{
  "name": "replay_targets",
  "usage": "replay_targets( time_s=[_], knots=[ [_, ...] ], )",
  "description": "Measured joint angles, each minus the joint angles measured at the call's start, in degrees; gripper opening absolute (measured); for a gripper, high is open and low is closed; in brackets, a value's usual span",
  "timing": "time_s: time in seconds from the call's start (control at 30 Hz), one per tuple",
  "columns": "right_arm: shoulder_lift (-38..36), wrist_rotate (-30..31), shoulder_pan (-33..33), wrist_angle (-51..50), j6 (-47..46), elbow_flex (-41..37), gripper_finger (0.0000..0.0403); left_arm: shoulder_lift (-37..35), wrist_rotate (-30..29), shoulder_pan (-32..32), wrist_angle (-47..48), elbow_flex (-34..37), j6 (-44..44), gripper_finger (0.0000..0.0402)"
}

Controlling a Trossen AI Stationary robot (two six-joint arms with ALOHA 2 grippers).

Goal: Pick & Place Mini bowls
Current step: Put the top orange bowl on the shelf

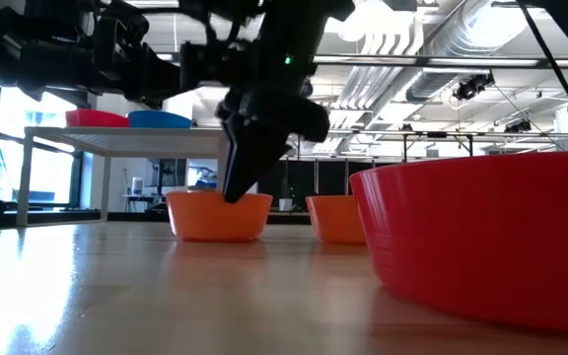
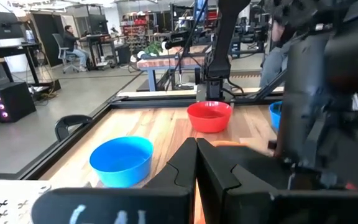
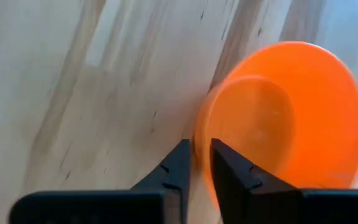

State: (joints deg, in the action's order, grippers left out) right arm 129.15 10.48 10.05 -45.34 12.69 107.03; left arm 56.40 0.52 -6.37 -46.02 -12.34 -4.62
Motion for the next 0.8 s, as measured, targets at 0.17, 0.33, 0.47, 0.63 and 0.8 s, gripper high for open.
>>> replay_targets(
  time_s=[0.17,0.33,0.47,0.63,0.8],
  knots=[
    [-4.98,4.97,0.88,-3.85,-0.19,0.59,0.0072,0.0,-0.11,0.0,0.35,0.0,-0.01,0.0],
    [-12.63,4.91,-0.43,-7.95,-2.77,-5.37,0.0026,0.0,-2.75,0.02,3.14,0.0,-0.02,0.0],
    [-22.47,4.0,-2.98,1.04,-1.88,-20.4,0.0008,0.0,-3.78,0.02,4.56,0.0,0.63,0.0],
    [-38.79,0.27,-6.28,22.88,-1.1,-41.24,0.001,0.0,-4.36,0.02,4.66,0.0,2.11,0.0],
    [-53.55,0.76,-8.1,44.98,-0.22,-61.07,0.0004,0.0,-8.99,0.16,11.12,-1.69,2.99,0.0]
  ],
)
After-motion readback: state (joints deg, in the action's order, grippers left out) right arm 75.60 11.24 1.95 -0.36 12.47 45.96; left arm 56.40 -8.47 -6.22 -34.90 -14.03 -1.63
